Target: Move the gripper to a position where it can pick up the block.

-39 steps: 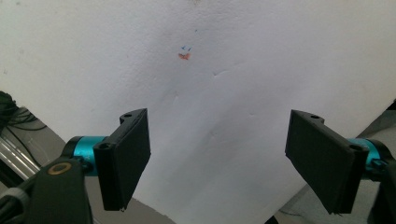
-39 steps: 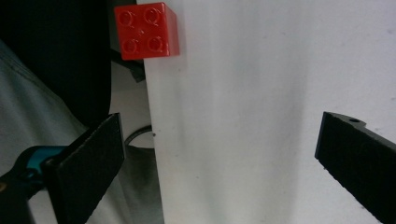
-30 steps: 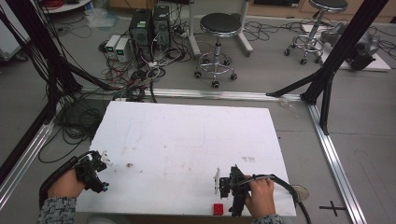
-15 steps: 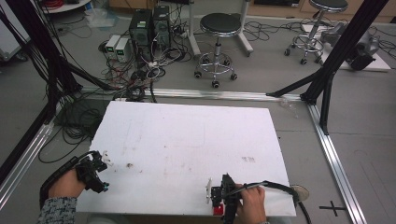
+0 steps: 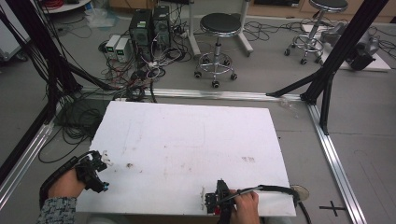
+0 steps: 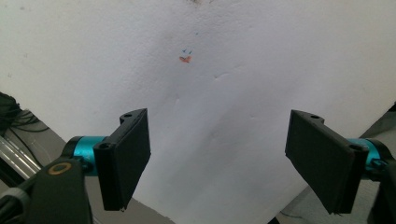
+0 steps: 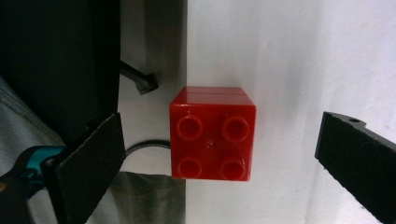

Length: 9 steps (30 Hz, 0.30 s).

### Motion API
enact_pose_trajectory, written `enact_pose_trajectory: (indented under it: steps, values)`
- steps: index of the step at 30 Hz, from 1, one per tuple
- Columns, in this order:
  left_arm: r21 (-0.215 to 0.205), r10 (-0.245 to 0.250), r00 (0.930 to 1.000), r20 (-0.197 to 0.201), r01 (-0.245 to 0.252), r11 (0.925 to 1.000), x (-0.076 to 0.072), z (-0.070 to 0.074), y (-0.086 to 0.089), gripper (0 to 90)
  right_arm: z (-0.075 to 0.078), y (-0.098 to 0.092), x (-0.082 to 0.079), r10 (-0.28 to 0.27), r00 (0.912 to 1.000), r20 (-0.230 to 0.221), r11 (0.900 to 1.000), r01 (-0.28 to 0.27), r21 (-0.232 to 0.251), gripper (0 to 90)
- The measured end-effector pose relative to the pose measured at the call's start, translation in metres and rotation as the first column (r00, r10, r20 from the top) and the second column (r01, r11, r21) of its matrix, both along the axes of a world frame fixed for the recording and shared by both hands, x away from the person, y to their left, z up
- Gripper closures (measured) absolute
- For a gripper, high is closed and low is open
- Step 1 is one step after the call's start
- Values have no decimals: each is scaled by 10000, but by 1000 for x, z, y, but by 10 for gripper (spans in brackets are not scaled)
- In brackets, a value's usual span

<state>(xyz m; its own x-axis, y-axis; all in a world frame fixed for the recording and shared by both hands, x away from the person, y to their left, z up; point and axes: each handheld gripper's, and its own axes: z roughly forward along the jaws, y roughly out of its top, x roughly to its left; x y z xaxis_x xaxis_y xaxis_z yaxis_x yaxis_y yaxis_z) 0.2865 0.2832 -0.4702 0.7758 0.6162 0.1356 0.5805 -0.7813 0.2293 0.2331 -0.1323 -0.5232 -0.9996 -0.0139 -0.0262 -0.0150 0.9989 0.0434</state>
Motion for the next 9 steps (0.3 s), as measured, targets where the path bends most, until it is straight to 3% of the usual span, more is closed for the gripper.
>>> enact_pose_trajectory:
  steps: [9]
  values:
    - [154, -131, 9999, -61, 132, 9998, 1, 1, 1, 225, -2, 2, 0, 14, 10000, -96, 10000, -14, 3, 9]
